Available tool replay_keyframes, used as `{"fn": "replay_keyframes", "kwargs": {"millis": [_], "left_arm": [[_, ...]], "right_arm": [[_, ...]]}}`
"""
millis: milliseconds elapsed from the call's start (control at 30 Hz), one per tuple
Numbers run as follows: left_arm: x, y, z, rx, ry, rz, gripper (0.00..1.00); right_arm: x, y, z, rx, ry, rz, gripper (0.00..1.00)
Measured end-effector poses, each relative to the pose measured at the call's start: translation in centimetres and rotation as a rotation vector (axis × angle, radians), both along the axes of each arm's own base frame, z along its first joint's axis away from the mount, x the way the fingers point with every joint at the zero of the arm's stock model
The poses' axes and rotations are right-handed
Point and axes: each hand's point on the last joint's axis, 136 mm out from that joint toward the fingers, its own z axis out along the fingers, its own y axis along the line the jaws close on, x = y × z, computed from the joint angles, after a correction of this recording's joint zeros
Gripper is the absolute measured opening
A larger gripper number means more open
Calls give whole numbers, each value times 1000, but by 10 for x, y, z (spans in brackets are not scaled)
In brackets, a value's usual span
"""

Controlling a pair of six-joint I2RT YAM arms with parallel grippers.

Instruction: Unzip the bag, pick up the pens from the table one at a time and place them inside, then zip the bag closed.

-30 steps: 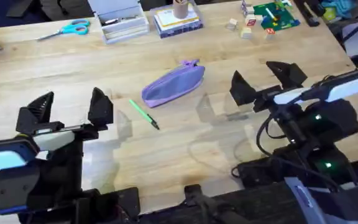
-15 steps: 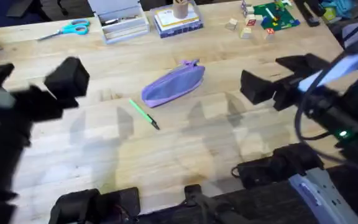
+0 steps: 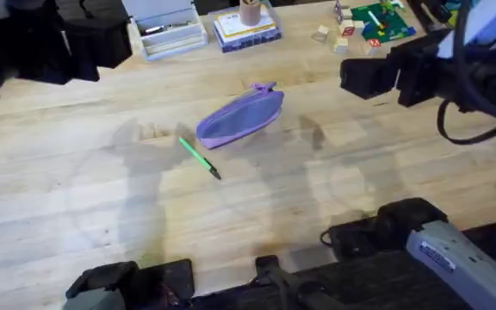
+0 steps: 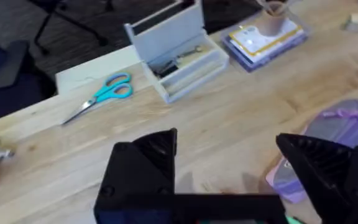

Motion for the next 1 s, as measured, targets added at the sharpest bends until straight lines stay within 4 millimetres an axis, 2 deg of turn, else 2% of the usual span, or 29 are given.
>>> {"fn": "replay_keyframes", "kwargs": {"millis": [67, 267, 500, 533, 667, 700, 1000], "left_arm": [[4, -13, -11, 51, 18, -120, 993], [-4, -32, -34, 151, 62, -321, 993], [-26, -58, -67, 220, 114, -626, 993], [-29, -66, -78, 231, 117, -723, 993], [-27, -75, -90, 202, 125, -805, 995], [-25, -82, -100, 165, 139, -861, 995], [-31, -120, -146, 129, 221, -1070, 995]], "right_arm": [[3, 0, -7, 0, 33, 0, 997], [3, 0, -7, -7, 32, 4, 996], [2, 0, -7, -26, 29, 16, 997], [3, 0, -7, -33, 29, 20, 997], [3, 0, -7, -39, 28, 24, 997], [2, 0, -7, -43, 27, 26, 998], [2, 0, -7, -70, 23, 43, 997]]}}
